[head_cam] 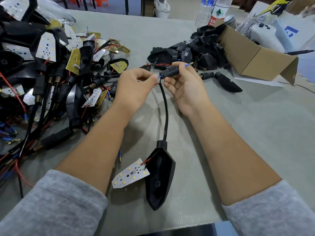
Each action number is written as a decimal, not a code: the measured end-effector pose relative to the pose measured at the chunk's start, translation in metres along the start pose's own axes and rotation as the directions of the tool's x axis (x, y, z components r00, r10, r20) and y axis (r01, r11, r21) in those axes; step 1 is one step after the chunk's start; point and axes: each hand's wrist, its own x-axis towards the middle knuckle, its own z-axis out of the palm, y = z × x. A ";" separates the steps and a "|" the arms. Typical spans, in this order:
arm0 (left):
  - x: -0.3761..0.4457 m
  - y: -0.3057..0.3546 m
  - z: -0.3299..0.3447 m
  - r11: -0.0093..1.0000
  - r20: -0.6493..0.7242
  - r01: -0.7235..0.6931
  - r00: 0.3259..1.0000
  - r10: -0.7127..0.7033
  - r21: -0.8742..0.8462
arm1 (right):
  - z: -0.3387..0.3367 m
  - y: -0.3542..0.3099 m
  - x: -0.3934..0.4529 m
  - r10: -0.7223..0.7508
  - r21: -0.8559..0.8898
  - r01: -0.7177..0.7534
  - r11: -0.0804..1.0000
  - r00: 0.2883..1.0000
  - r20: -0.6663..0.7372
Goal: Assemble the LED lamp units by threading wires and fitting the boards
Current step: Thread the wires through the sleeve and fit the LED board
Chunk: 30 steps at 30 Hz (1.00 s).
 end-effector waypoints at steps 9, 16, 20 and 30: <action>-0.001 0.001 -0.002 0.999 0.009 0.010 1.000 -0.010 -0.047 | 0.000 0.001 -0.001 0.006 0.037 -0.005 0.999 1.000 -0.004; -0.001 0.002 -0.001 0.999 -0.008 -0.020 1.000 0.020 -0.047 | -0.001 0.000 0.000 0.021 0.052 -0.020 0.998 0.999 -0.025; -0.001 0.000 -0.002 1.000 -0.016 -0.015 1.000 0.015 -0.022 | -0.001 0.000 -0.001 0.017 0.046 -0.016 0.999 1.000 -0.014; -0.001 0.000 0.001 1.000 0.027 0.019 0.999 -0.019 -0.023 | 0.000 0.001 -0.003 0.002 -0.082 0.001 0.997 1.000 0.027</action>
